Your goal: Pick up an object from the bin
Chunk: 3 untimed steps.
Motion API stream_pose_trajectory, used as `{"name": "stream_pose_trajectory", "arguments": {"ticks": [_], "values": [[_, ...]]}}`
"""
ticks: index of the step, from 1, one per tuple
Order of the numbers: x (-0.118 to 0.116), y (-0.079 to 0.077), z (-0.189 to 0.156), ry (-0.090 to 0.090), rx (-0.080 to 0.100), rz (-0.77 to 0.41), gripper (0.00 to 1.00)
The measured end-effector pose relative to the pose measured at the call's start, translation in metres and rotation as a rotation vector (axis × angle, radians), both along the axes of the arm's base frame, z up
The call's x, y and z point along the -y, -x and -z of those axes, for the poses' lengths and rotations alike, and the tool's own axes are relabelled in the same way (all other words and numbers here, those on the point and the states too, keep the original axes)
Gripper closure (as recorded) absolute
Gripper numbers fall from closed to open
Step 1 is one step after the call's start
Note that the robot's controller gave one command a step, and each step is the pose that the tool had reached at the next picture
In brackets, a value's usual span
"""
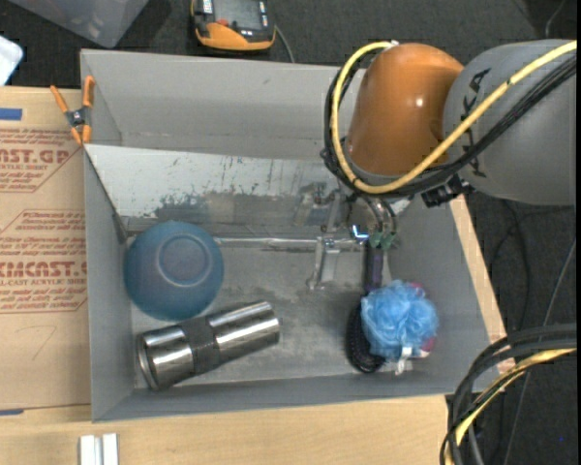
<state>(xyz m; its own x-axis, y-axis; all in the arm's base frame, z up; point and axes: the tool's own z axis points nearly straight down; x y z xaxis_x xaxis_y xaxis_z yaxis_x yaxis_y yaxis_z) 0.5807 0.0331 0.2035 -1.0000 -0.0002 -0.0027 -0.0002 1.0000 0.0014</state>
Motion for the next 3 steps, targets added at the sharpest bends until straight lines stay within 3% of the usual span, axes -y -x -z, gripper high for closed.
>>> {"name": "stream_pose_trajectory", "arguments": {"ticks": [1, 2, 3], "values": [[0.0, 0.0, 0.0, 0.0, 0.0, 0.0, 0.0], [0.002, 0.021, 0.079, -0.002, 0.001, 0.147, 0.0], [-0.019, 0.037, 0.069, -0.001, 0.009, 0.014, 0.0]]}}
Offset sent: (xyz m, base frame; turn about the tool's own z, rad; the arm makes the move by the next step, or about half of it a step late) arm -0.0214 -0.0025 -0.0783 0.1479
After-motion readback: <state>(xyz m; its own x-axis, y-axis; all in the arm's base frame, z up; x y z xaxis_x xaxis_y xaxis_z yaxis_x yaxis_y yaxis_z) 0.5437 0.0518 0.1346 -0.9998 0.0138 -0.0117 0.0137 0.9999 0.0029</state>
